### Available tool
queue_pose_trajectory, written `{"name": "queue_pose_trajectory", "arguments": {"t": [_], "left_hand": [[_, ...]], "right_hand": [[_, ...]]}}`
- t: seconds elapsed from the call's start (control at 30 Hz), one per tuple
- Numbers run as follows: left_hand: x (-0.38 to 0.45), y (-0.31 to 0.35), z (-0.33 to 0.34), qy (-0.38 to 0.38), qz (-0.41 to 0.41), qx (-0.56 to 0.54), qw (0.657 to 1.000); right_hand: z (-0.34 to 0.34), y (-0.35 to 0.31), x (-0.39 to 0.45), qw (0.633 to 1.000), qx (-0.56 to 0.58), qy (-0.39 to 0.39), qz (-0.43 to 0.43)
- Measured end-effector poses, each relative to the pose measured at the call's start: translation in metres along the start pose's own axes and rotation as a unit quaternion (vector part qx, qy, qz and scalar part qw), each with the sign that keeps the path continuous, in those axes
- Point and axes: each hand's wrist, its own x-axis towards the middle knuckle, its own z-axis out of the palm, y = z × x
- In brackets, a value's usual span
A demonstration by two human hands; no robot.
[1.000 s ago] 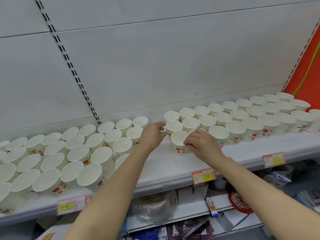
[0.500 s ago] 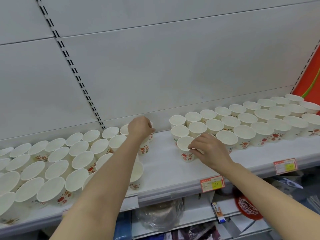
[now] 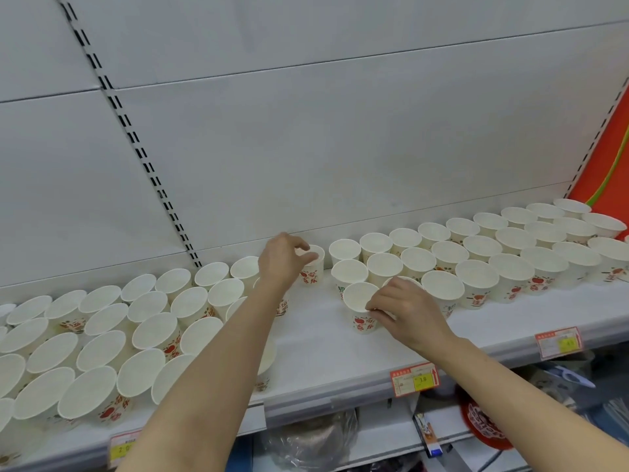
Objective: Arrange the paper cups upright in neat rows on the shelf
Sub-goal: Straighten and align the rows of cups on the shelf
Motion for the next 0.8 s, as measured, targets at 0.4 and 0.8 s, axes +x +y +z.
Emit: {"name": "queue_pose_trajectory", "arguments": {"t": [0.4, 0.8], "left_hand": [[0.003, 0.002, 0.006, -0.059, -0.058, -0.025, 0.996], [-0.03, -0.054, -0.064, 0.011, -0.064, 0.06, 0.996]], "right_hand": [[0.002, 0.001, 0.001, 1.0, -0.004, -0.006, -0.012], [0.015, -0.021, 0.031, 0.997, -0.009, 0.059, -0.049]]}}
